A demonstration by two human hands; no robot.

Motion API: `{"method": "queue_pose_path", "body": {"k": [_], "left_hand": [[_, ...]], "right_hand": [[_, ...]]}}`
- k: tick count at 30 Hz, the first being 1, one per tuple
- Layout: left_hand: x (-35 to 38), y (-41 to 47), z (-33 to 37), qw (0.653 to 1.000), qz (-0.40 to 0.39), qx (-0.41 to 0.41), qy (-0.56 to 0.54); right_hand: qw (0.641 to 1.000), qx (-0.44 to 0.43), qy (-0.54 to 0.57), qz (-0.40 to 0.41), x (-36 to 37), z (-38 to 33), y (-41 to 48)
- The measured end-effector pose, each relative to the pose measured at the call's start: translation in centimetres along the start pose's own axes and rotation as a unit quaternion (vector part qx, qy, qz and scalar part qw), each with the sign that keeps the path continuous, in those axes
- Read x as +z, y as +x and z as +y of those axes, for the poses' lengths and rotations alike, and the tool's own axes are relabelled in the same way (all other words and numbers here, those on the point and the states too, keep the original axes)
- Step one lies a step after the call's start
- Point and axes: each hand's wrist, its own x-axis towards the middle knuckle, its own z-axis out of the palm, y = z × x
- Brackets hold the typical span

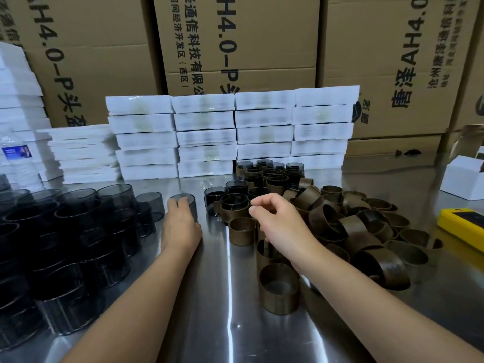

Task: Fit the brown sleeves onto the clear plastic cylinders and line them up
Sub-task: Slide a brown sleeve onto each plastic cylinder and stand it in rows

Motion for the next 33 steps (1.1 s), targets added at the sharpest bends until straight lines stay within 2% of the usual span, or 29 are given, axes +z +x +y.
{"method": "queue_pose_path", "body": {"k": [5,8,10,13,16,20,25,30,33], "left_hand": [[0.0,-0.3,0.0,0.997,0.023,0.039,-0.055],[-0.2,-0.4,-0.1,0.988,0.067,0.052,-0.129],[-0.4,-0.5,-0.1,0.978,0.093,0.050,-0.179],[-0.8,-0.5,0.1,0.961,0.118,0.044,-0.245],[-1.2,-0.6,0.6,0.942,0.109,0.010,-0.317],[-0.7,-0.2,0.7,0.884,0.072,-0.023,-0.461],[-0.8,0.1,0.9,0.807,0.029,-0.108,-0.580],[-1.4,-0.1,1.3,0.726,-0.045,-0.172,-0.664],[-1.6,-0.2,1.4,0.701,-0.113,-0.179,-0.681]], "right_hand": [[0.985,-0.049,-0.166,-0.023,0.1,0.3,-0.2],[0.935,-0.051,-0.350,-0.022,-0.3,0.5,-0.4],[0.912,-0.033,-0.409,-0.022,-0.6,0.4,-0.5],[0.907,-0.019,-0.419,-0.018,-0.9,0.0,-0.6],[0.903,-0.021,-0.429,-0.027,-1.1,-0.4,-0.8],[0.887,-0.013,-0.458,-0.061,-1.2,-0.8,-1.2],[0.895,-0.019,-0.442,-0.061,-1.2,-1.3,-1.5],[0.909,-0.038,-0.411,-0.052,-1.1,-1.4,-1.6],[0.923,-0.062,-0.378,-0.021,-1.0,-1.4,-1.5]]}}
